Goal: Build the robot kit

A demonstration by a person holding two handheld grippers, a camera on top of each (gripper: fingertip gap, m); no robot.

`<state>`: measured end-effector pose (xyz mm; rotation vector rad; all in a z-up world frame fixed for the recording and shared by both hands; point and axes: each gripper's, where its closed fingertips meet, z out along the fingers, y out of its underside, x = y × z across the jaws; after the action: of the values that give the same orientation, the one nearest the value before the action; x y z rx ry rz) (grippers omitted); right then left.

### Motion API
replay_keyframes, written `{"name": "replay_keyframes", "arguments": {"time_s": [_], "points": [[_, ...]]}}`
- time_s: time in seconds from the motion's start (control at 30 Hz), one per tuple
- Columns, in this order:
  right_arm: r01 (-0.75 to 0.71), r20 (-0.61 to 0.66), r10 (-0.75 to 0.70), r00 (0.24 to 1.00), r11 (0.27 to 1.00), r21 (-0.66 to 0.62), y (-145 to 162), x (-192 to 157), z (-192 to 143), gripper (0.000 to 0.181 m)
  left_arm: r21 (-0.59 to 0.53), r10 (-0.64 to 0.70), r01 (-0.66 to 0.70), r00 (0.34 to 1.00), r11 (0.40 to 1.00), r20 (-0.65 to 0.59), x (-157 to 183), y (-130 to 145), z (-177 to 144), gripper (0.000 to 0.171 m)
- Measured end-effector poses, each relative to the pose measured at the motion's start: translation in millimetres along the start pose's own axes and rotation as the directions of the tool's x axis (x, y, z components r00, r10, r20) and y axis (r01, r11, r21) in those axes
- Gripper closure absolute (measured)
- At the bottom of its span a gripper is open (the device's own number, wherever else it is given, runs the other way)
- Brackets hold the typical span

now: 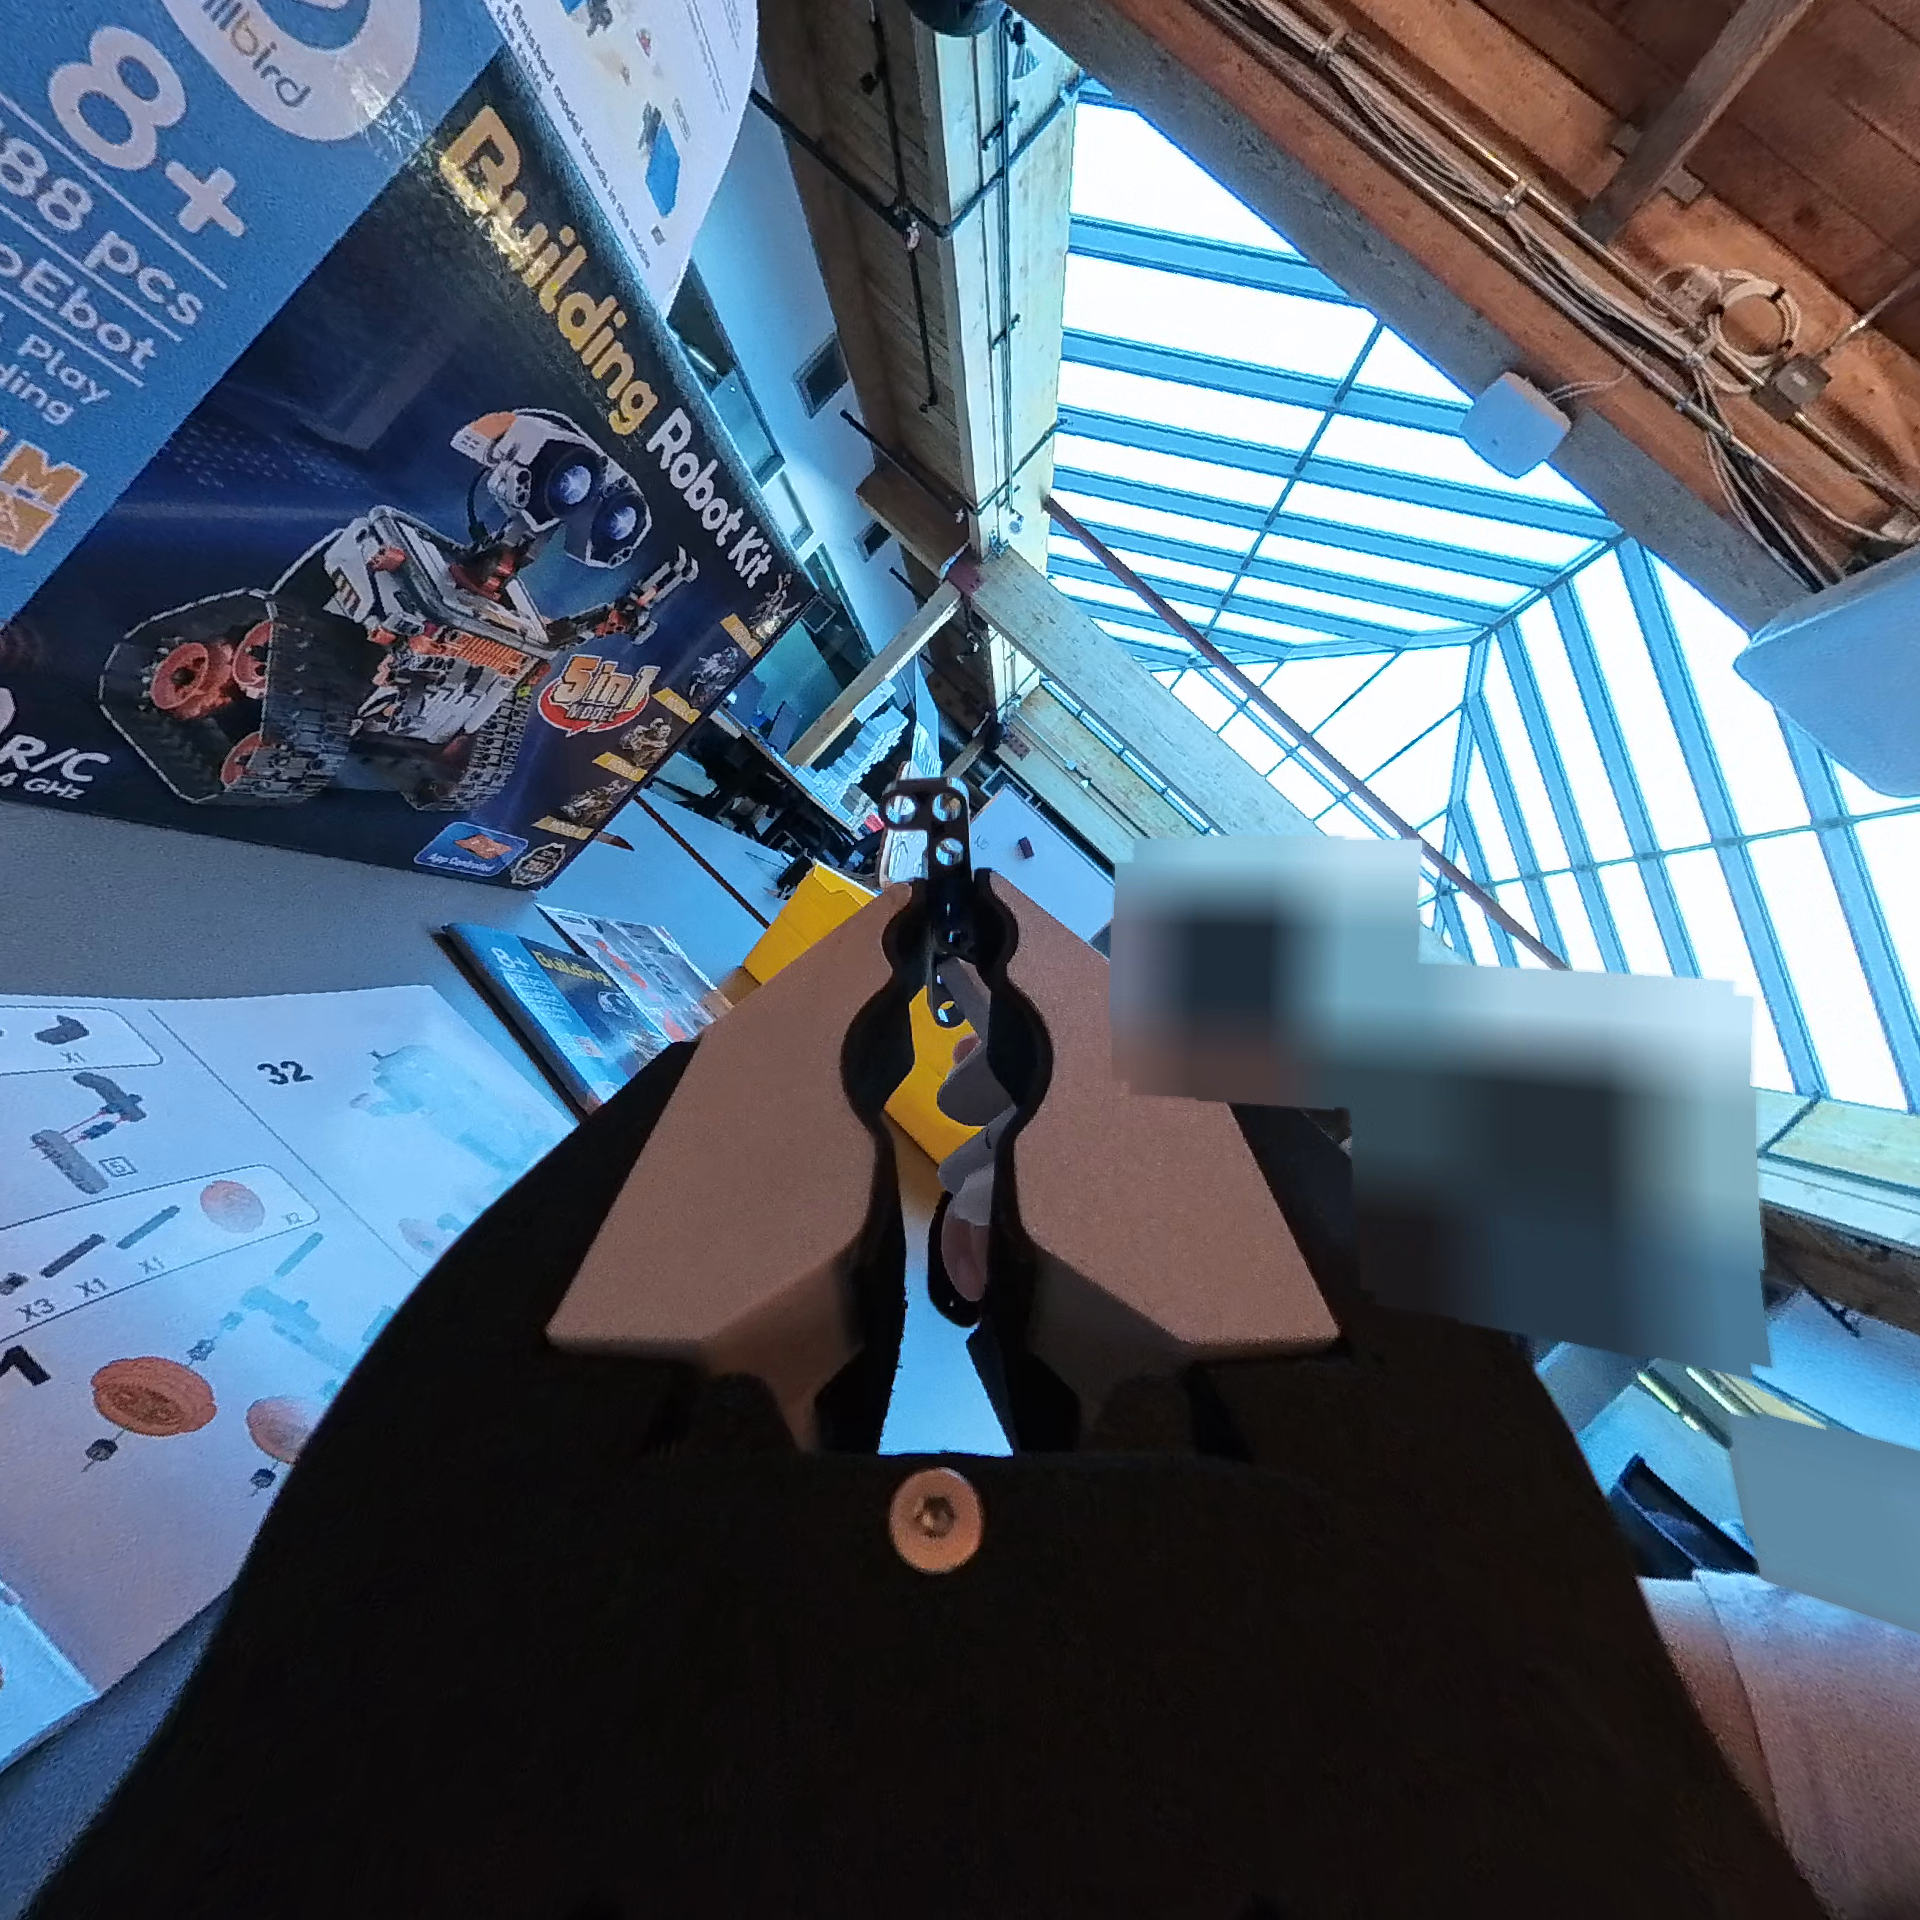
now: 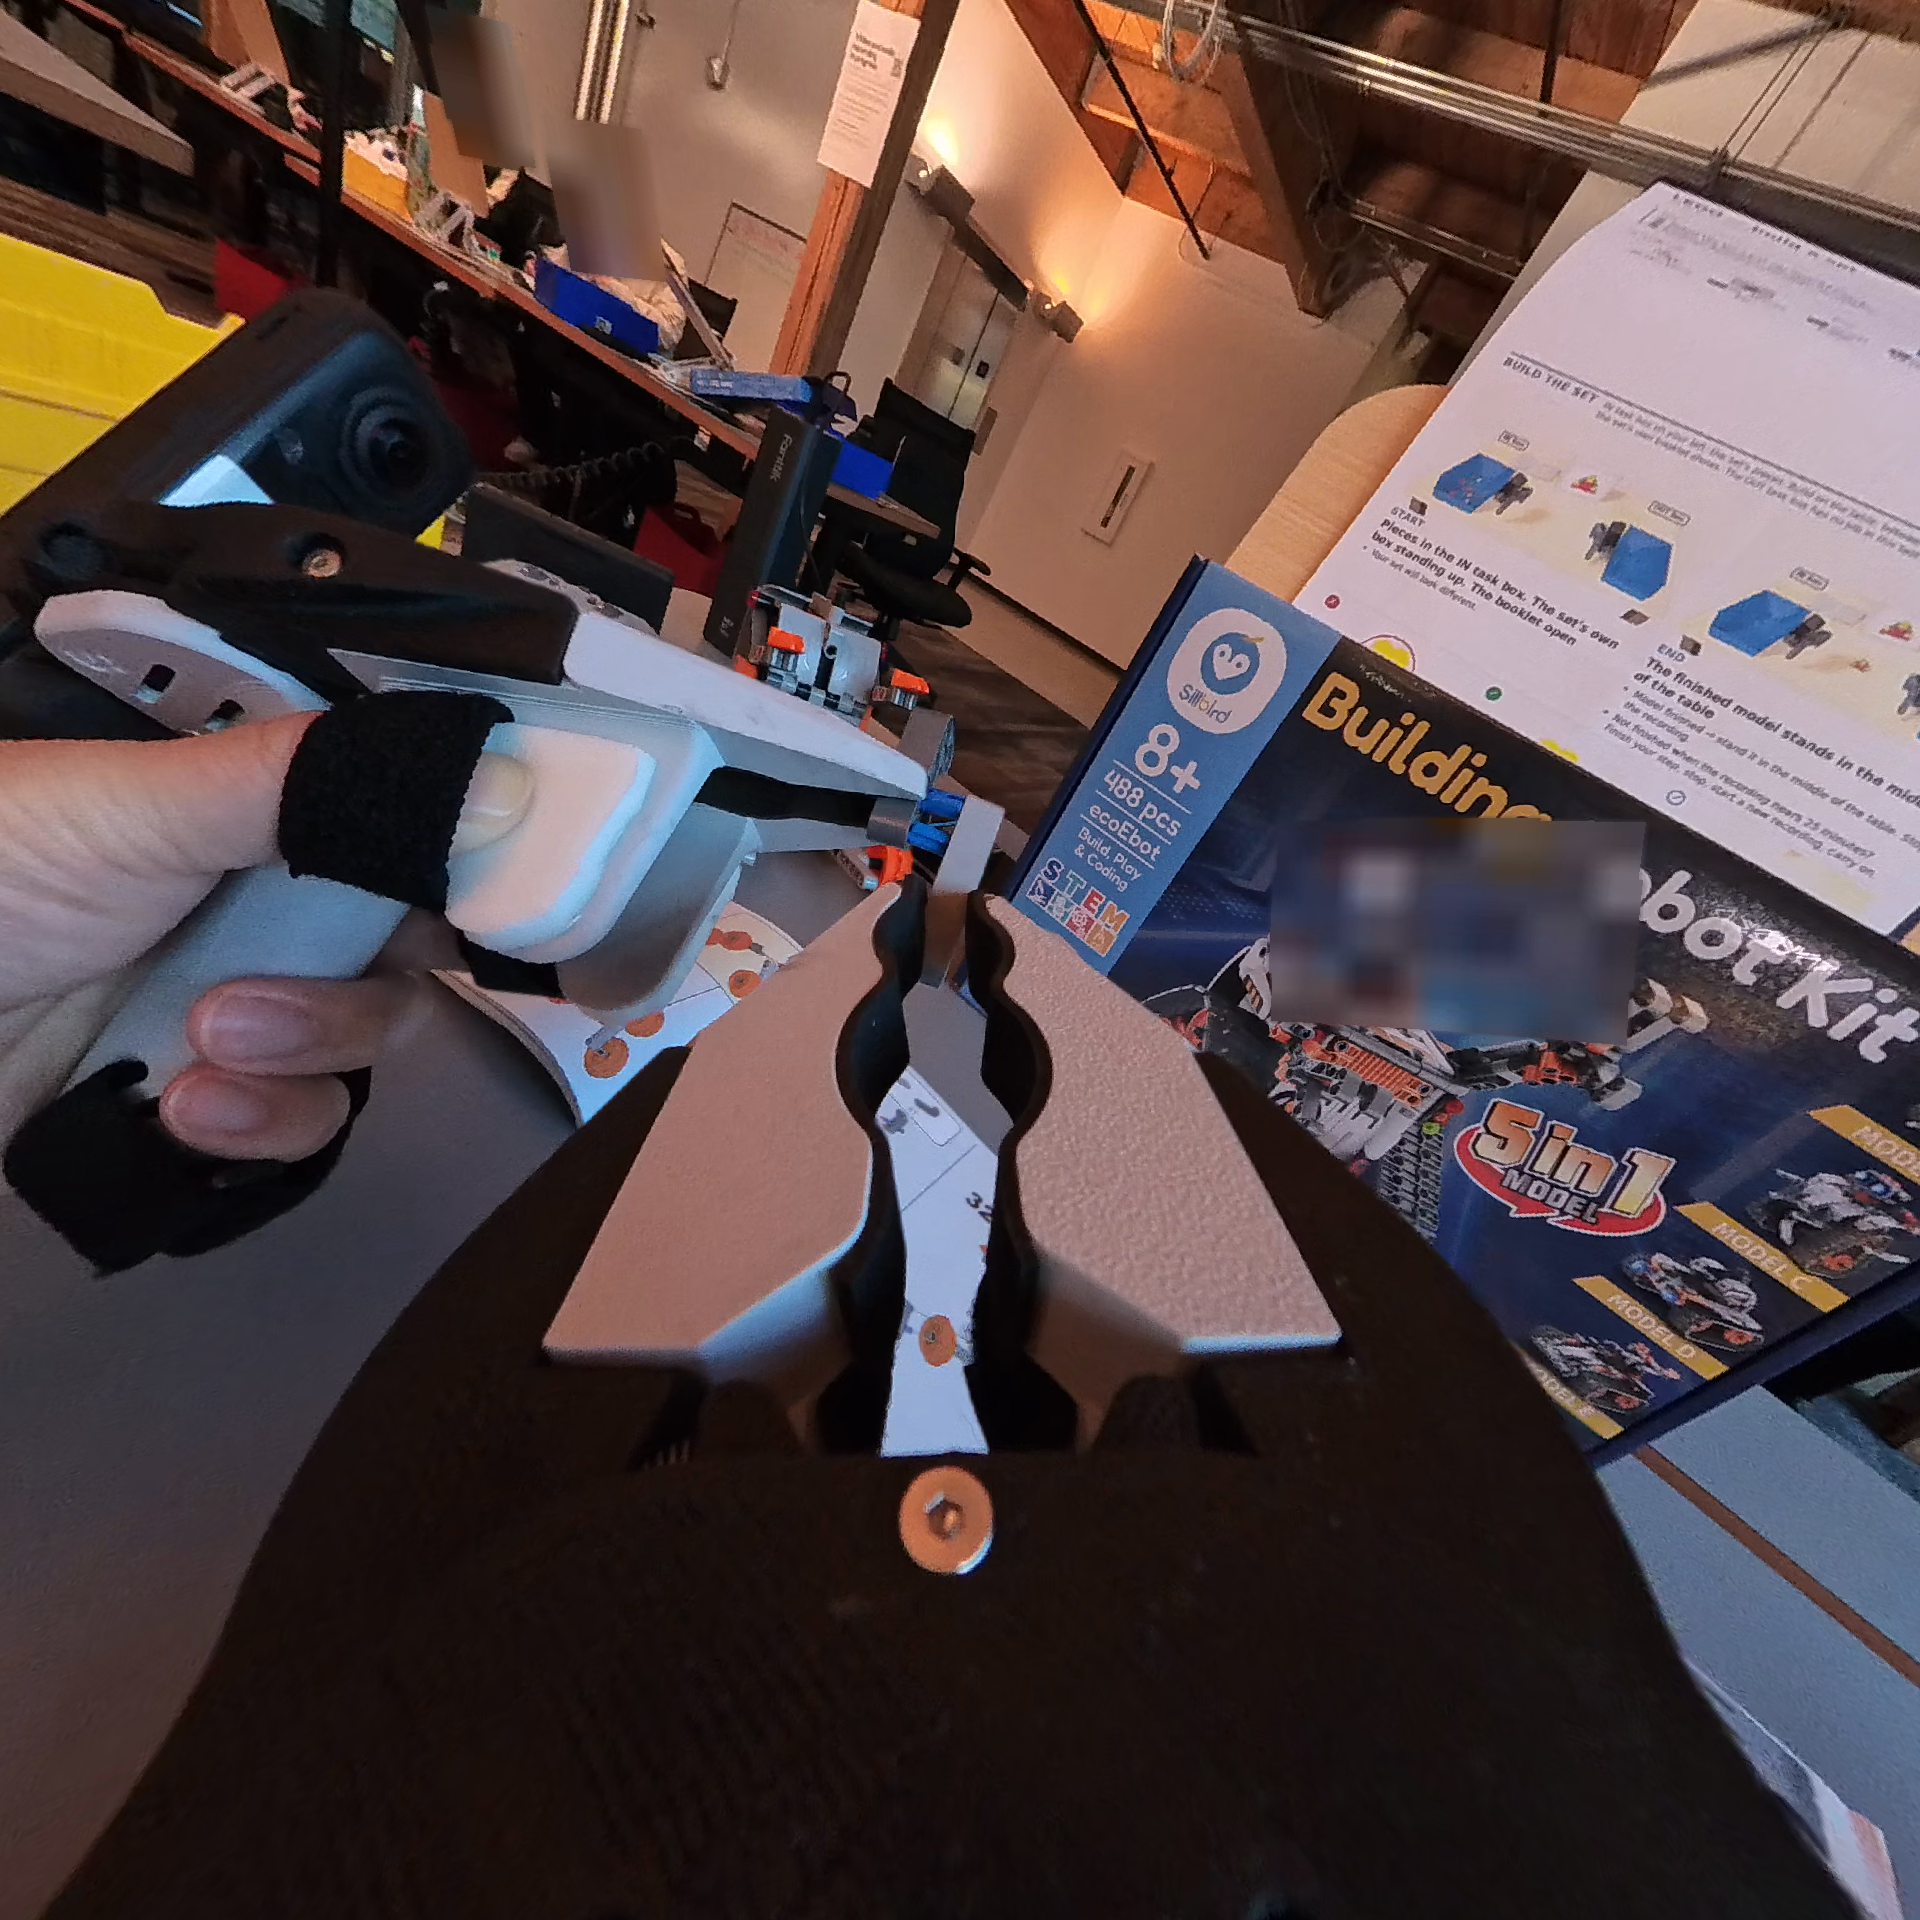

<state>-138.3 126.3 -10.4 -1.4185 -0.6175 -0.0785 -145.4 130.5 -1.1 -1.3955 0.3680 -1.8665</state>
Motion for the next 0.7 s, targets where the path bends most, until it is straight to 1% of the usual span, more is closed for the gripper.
{"name": "replay_keyframes", "arguments": {"time_s": [0.1,0.3,0.37,0.5,0.57,0.7], "points": [[0.008,-0.017,-0.008,1.000,1.000,-0.017,1.8,0.0,0.2,0.175,-0.009,0.055,-0.055,0.998,0.998,0.023,-0.2,0.7,0.6,0.167],[-0.052,-0.011,0.052,0.999,0.999,-0.014,0.2,-0.8,-0.3,0.176,-0.020,0.131,-0.130,0.991,0.991,0.028,3.8,-0.1,1.0,0.167],[-0.031,-0.018,0.031,0.999,0.999,-0.009,0.0,0.2,-1.7,0.175,-0.033,0.148,-0.147,0.989,0.989,0.030,4.5,0.9,1.7,0.167],[-0.026,-0.029,0.026,0.999,1.000,0.004,-0.1,3.6,-2.6,0.176,-0.053,0.128,-0.126,0.991,0.991,0.042,0.3,3.9,2.5,0.167],[-0.022,-0.026,0.022,0.999,1.000,0.005,0.3,3.2,-1.9,0.176,-0.045,0.108,-0.107,0.993,0.993,0.038,0.1,3.4,2.4,0.167],[-0.025,0.014,0.024,1.000,0.999,0.025,2.0,2.0,-1.0,0.176,-0.046,0.081,-0.079,0.996,0.996,0.037,-0.9,3.1,0.9,0.167]]}}
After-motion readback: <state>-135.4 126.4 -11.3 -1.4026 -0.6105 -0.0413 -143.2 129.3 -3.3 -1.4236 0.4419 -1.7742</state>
